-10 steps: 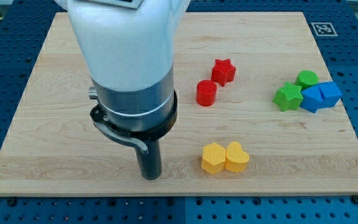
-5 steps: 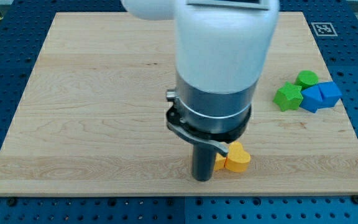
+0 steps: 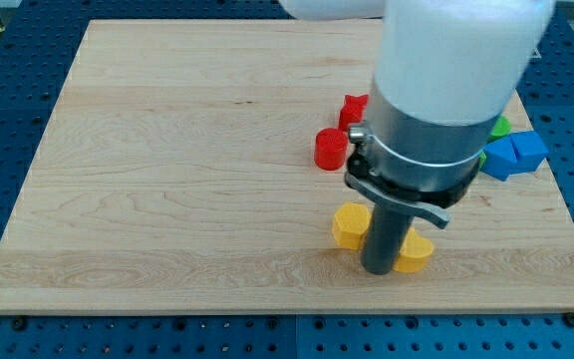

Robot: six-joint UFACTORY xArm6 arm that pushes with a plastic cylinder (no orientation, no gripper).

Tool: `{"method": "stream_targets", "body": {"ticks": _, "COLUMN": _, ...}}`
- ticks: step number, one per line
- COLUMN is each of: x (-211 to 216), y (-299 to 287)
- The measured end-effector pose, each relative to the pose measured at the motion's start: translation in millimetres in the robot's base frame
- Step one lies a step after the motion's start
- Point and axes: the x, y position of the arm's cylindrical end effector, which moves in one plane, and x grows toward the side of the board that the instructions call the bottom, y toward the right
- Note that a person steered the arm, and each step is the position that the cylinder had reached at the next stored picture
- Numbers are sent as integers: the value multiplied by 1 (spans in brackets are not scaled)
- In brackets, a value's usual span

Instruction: Keep the yellow heart at the bottom right corner

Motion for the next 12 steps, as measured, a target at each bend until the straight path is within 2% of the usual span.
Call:
{"method": "stream_targets", "body": {"ticks": 3, "x": -21, "y": 18}}
{"method": "stream_targets", "body": {"ticks": 12, "x": -20, "y": 70}}
